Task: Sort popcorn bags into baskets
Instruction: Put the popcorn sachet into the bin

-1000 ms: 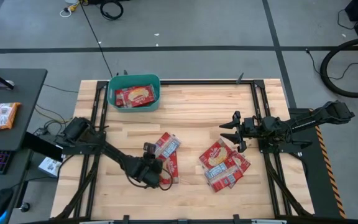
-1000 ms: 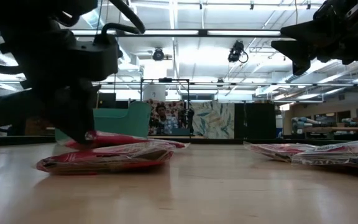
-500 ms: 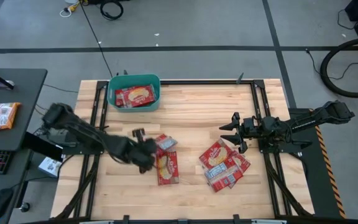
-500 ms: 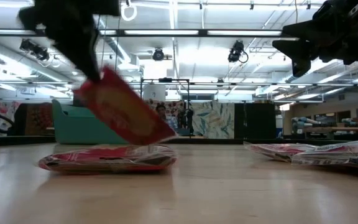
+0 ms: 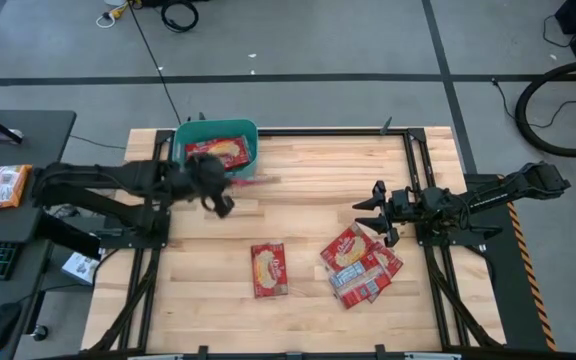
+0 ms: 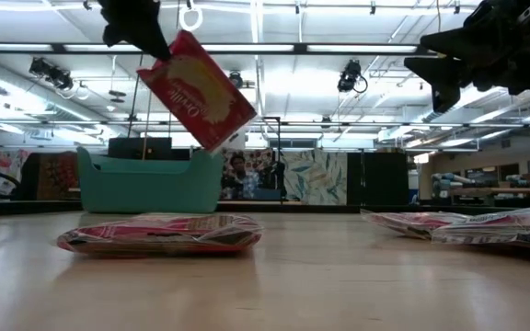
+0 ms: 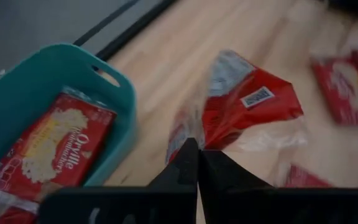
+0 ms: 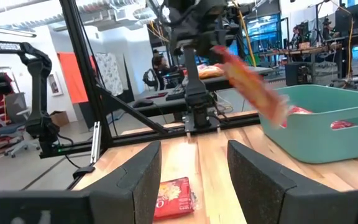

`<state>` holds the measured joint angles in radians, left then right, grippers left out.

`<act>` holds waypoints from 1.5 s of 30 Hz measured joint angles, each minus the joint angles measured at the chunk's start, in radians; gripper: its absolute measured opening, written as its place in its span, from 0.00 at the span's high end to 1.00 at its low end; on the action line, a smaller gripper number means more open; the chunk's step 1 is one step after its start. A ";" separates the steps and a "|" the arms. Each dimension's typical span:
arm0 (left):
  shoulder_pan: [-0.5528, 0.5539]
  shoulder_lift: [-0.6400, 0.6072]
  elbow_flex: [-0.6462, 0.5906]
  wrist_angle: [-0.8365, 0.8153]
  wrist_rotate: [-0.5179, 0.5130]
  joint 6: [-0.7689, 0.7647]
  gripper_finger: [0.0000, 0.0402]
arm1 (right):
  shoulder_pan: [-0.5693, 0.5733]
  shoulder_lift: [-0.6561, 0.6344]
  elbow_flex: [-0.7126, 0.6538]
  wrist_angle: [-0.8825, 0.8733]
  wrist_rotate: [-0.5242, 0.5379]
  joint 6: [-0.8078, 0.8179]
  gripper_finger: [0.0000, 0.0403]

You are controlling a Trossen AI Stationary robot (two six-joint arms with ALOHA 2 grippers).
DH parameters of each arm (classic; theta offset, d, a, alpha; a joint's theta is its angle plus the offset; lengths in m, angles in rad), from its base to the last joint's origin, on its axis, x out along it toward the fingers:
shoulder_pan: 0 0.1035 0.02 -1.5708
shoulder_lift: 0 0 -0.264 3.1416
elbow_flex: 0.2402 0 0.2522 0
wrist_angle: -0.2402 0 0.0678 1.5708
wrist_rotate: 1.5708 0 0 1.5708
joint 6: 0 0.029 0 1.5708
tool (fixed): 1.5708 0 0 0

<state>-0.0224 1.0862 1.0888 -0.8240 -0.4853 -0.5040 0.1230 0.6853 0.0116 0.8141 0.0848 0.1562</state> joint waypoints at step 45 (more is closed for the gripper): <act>0.941 -0.020 -0.260 0.212 0.532 0.021 0.99 | 0.001 0.000 0.000 0.008 -0.001 0.006 0.53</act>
<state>0.9187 1.0660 0.8284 -0.6124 0.0469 -0.4826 0.1238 0.6853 0.0116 0.8217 0.0837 0.1621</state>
